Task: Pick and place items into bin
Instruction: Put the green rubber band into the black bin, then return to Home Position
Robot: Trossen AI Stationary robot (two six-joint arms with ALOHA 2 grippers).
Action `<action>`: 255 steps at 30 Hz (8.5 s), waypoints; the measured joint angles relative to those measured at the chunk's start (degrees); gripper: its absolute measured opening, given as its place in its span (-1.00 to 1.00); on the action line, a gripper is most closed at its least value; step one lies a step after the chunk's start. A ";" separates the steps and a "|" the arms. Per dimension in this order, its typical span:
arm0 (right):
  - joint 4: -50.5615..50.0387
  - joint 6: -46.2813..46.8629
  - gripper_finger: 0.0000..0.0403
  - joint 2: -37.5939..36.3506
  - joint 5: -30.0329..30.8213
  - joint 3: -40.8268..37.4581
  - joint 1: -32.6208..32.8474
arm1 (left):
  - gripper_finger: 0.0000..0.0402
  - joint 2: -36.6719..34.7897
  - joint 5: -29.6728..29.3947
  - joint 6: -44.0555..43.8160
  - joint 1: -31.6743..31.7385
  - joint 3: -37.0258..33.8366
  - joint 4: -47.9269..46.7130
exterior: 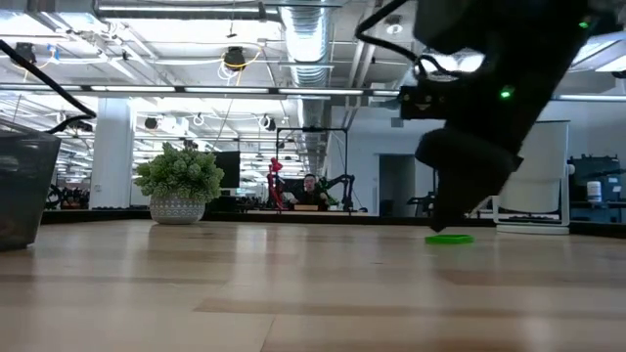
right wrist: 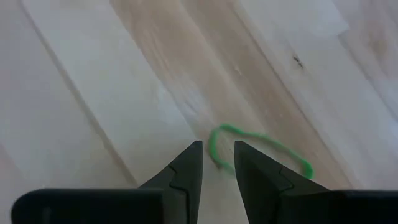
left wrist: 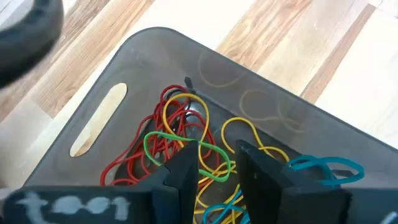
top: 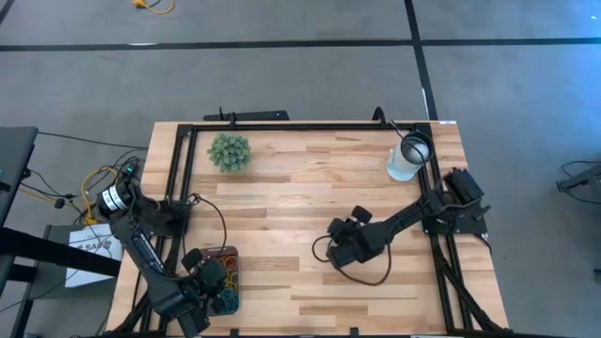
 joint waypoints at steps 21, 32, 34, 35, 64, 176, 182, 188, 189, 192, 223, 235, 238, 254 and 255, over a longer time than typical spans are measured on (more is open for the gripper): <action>8.33 0.02 -0.75 -0.24 -11.08 -4.11 -8.29 | -0.52 0.00 -1.53 1.99 -0.04 -0.02 2.65; 23.55 -5.50 -0.98 0.33 -0.06 -2.19 -1.77 | -0.52 0.00 -6.60 2.14 -0.04 -0.02 2.80; 28.99 -10.94 -0.98 0.33 0.04 -0.69 -0.51 | -0.52 0.00 -7.99 2.15 -0.04 -0.02 2.82; 31.68 -13.91 -0.99 0.33 0.05 0.10 0.08 | -0.52 0.00 -8.70 2.18 -0.04 -0.02 2.80; 56.49 -29.97 -1.00 0.11 -24.84 3.56 2.75 | -0.52 0.02 -28.07 57.18 5.68 -2.63 40.65; 50.60 -24.96 -0.59 11.89 -32.09 12.04 -3.12 | -0.96 -0.02 3.14 20.16 2.23 -8.22 15.80; 50.62 -24.96 -0.59 11.89 -32.07 12.04 -3.12 | -0.96 -0.02 3.11 19.81 2.25 -8.22 15.81; 50.62 -24.96 -0.59 11.89 -32.07 12.04 -3.12 | -0.96 -0.02 3.47 20.69 3.61 -8.22 15.80; 50.62 -24.96 -0.59 11.89 -32.07 12.04 -3.12 | -0.96 -0.02 3.30 22.45 3.94 -8.22 15.80; 50.60 -24.96 -0.59 11.89 -32.09 12.04 -3.12 | -0.96 -0.02 4.72 25.93 5.19 -8.22 15.83; 35.74 -20.85 -0.59 1.55 -37.30 12.09 -6.60 | -0.52 -0.09 19.21 30.57 11.11 11.32 -11.98; 11.65 -28.93 -0.59 -28.44 -12.31 12.22 5.14 | -0.55 -13.67 -18.80 25.32 -3.58 26.82 -24.02; 3.11 -28.40 -0.59 -34.85 -1.15 12.13 10.96 | -0.55 -19.67 -28.04 25.55 -7.95 24.13 -24.37; -2.21 3.73 -0.59 -46.21 36.19 -14.15 43.34 | -0.55 -34.33 -41.61 47.92 -11.63 -16.17 26.78; -2.24 5.28 -0.59 -46.69 37.49 -15.56 44.15 | -0.55 -34.48 -40.55 54.09 -10.09 -16.14 32.27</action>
